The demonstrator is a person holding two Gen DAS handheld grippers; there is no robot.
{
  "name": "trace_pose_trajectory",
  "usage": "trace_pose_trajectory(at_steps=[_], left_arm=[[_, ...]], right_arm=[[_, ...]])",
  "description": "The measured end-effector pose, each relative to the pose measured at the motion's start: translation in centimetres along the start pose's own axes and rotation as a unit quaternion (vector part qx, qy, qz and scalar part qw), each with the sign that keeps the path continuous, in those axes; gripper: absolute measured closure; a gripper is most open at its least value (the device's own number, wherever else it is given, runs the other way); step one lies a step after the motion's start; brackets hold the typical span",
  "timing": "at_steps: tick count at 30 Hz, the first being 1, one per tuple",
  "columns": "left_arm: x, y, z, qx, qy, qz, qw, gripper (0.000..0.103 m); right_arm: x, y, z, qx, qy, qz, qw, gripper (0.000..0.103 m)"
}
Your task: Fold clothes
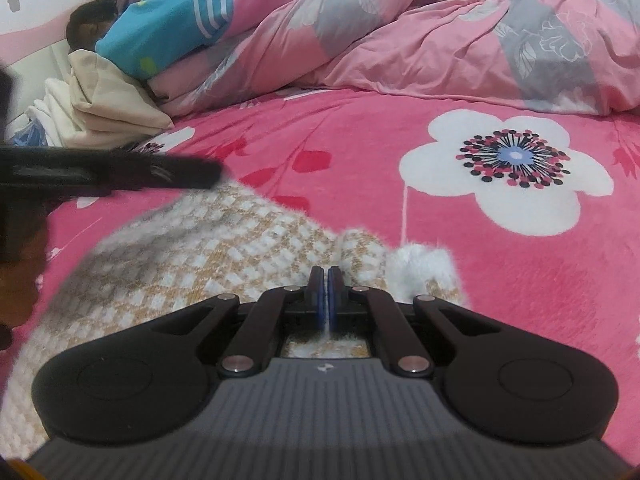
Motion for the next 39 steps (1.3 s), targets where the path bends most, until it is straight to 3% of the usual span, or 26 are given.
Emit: trace_pose_trajectory(at_steps=[3, 5, 9, 13, 15, 18, 22, 24, 27, 29, 31, 33, 36, 39], left_arm=[[-0.7, -0.9, 0.4, 0.011, -0.017, -0.01, 0.9997, 0.051], [-1.3, -3.1, 0.4, 0.039, -0.032, 0.003, 0.9987, 0.05], [-1.5, -9.5, -0.6, 0.094, -0.065, -0.002, 0.9935, 0.046], [0.4, -16.2, -3.3, 0.143, -0.043, -0.014, 0.9886, 0.041], [1.5, -16.4, -4.6, 0.139, -0.026, -0.011, 0.9899, 0.041], [3.1, -16.5, -6.4, 0.133, 0.001, -0.007, 0.9912, 0.041], [5.2, -16.7, -8.9, 0.124, 0.036, -0.001, 0.9917, 0.039], [6.3, -16.9, -10.1, 0.119, 0.053, 0.001, 0.9914, 0.041], [7.9, -17.1, -12.0, 0.113, 0.081, 0.006, 0.9902, 0.042], [9.2, -18.5, -13.3, 0.12, 0.123, 0.011, 0.9851, 0.042], [10.9, -18.4, -15.5, 0.098, 0.173, 0.01, 0.98, 0.041], [11.8, -17.3, -17.6, 0.087, 0.211, 0.04, 0.9728, 0.041], [12.1, -17.1, -17.8, 0.095, 0.227, 0.054, 0.9677, 0.04], [12.0, -19.1, -17.3, 0.103, 0.226, 0.051, 0.9675, 0.035]], right_arm=[[0.0, 0.1, 0.0, -0.002, 0.002, -0.001, 1.0, 0.103], [0.1, 0.0, 0.0, 0.002, 0.004, 0.001, 1.0, 0.103], [0.4, -0.7, 0.4, 0.007, 0.018, 0.016, 1.0, 0.103], [0.4, -5.2, 2.0, 0.044, 0.029, 0.022, 0.998, 0.097], [-0.4, -9.0, 2.4, 0.072, 0.014, 0.044, 0.996, 0.097], [-2.0, -12.7, 0.9, 0.06, -0.018, 0.066, 0.996, 0.097], [-2.7, -10.3, -3.8, -0.011, -0.049, 0.036, 0.998, 0.098], [-2.8, -9.4, -4.6, 0.007, -0.066, 0.027, 0.997, 0.098], [-3.5, -12.4, -3.1, 0.008, -0.051, 0.02, 0.998, 0.097], [-4.6, -15.4, -3.4, 0.023, -0.069, 0.027, 0.997, 0.097], [-5.1, -17.6, -4.8, 0.018, -0.066, 0.051, 0.996, 0.097], [-5.0, -17.3, -7.3, -0.007, -0.059, 0.055, 0.997, 0.097], [-4.1, -14.6, -11.0, -0.039, -0.042, 0.047, 0.997, 0.097], [-3.8, -15.6, -10.4, -0.021, -0.015, 0.054, 0.998, 0.096]])
Point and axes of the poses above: each gripper's, at about its wrist camera, not at the fingertips, and y roughly the way its jaws point, x to its right, z to its top, the point moved 6 cm from there along y, roughly the way its jaws point, and after that the axes turned 2 degrees about -z, right-handed, at the moved point
